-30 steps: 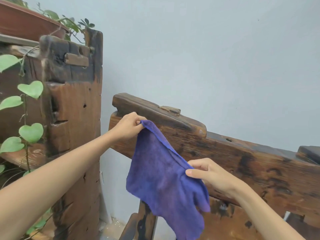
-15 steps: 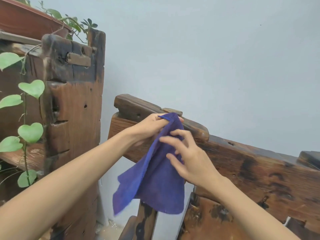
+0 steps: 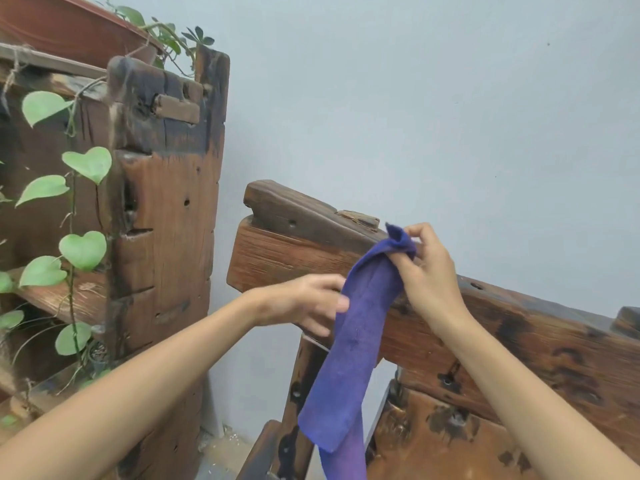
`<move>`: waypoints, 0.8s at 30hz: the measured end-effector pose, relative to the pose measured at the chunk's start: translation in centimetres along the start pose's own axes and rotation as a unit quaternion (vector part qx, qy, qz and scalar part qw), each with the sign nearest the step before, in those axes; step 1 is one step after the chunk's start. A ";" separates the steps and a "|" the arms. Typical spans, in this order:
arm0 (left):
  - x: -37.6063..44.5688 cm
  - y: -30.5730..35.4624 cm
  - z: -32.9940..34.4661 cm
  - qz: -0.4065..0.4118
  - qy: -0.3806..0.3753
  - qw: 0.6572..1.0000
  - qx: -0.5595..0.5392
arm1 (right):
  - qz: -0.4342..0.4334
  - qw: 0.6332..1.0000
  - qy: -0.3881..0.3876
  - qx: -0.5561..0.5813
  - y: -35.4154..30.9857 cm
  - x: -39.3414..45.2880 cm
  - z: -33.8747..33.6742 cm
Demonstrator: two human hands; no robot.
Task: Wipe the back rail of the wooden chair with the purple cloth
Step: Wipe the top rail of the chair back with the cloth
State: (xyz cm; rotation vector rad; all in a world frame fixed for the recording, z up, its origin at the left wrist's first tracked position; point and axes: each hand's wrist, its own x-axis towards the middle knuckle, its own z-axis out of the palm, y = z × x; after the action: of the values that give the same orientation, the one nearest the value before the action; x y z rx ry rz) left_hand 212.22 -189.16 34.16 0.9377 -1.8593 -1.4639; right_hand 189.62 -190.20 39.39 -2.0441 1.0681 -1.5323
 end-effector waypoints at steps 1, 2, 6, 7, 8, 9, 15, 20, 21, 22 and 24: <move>-0.3 -1.3 0.3 -0.021 -0.012 0.997 0.080 | 0.008 1.000 0.026 0.010 -0.3 0.3 -0.5; -0.5 -2.8 0.8 -0.036 -0.027 0.990 0.131 | 0.009 0.999 0.046 0.011 -0.8 0.5 -1.0; -0.9 -6.7 1.9 -0.042 -0.011 0.998 0.042 | 0.012 0.998 0.041 0.039 -1.9 1.3 -2.3; -1.0 -7.0 1.7 -0.036 0.005 0.999 0.005 | 0.015 0.998 0.037 0.044 -1.9 1.3 -2.4; -1.0 -7.1 1.4 -0.027 0.022 0.999 -0.029 | 0.021 0.998 0.040 0.053 -1.8 1.3 -2.7; -0.9 -7.2 1.0 -0.019 0.043 0.997 -0.060 | 0.026 0.997 0.043 0.065 -1.6 1.3 -2.9; -0.7 -5.3 -3.6 0.033 0.124 0.983 -0.131 | 0.048 0.996 0.039 0.060 0.0 1.8 -4.4; -1.0 -1.7 -8.4 0.087 0.193 0.972 -0.101 | 0.028 0.995 0.075 0.059 0.4 3.6 -4.3; -0.9 -0.8 -9.5 0.095 0.231 0.962 -0.107 | 0.026 0.996 0.067 0.047 0.5 4.1 -4.2; -0.9 0.3 -10.8 0.103 0.275 0.950 -0.106 | 0.027 0.998 0.059 0.026 0.6 4.7 -4.0; -0.6 2.4 -13.6 0.105 0.348 0.930 -0.049 | 0.028 0.998 0.052 -0.031 0.8 6.3 -3.5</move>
State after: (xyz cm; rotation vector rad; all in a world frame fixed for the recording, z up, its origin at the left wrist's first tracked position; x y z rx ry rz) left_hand 222.97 -195.96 39.52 1.0029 -1.2961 -0.9126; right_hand 186.87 -194.93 44.10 -1.9767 1.2156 -1.6104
